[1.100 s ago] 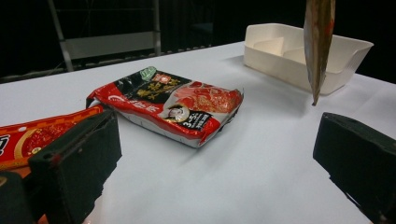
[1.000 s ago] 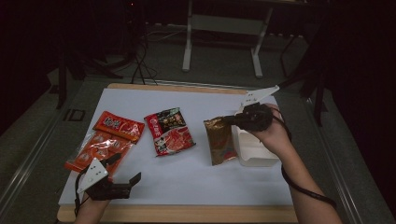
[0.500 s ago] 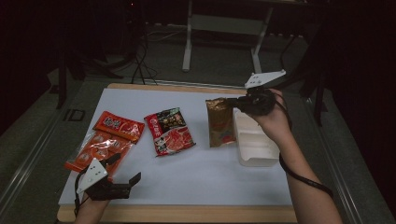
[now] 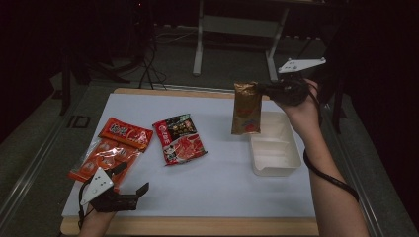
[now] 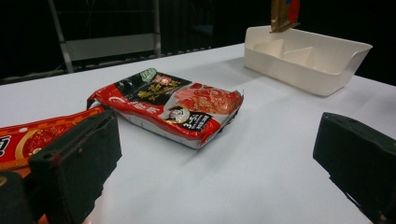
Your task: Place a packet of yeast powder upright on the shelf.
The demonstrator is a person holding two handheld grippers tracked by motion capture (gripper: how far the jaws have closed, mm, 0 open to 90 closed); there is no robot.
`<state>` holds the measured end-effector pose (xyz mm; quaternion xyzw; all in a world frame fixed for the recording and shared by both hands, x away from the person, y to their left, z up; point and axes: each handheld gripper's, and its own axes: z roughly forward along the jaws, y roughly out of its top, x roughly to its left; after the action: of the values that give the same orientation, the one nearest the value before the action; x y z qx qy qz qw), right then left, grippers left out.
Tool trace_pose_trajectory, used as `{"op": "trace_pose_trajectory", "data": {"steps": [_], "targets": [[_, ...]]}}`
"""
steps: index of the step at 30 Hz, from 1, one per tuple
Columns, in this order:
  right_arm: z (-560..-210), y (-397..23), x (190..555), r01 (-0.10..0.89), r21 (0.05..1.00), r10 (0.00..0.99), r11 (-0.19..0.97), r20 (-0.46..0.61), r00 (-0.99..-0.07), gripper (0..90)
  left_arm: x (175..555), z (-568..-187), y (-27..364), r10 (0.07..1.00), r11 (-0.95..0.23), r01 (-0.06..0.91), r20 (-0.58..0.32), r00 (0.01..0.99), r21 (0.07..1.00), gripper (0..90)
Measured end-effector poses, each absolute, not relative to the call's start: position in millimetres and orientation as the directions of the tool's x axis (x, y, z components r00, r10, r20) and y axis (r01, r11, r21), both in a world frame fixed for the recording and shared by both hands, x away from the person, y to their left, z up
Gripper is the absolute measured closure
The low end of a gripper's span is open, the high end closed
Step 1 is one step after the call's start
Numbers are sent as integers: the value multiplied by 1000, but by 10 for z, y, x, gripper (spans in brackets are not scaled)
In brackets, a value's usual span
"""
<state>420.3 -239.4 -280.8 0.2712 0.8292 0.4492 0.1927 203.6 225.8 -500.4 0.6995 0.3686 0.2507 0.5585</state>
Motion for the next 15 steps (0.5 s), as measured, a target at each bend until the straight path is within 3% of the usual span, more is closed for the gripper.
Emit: {"op": "trace_pose_trajectory", "data": {"steps": [15], "targets": [[-2811,-2818,4362,309,872,728,380,-76,-681,900,2030,-5014,2257,797,-103,236,-61,601,966,16]]}}
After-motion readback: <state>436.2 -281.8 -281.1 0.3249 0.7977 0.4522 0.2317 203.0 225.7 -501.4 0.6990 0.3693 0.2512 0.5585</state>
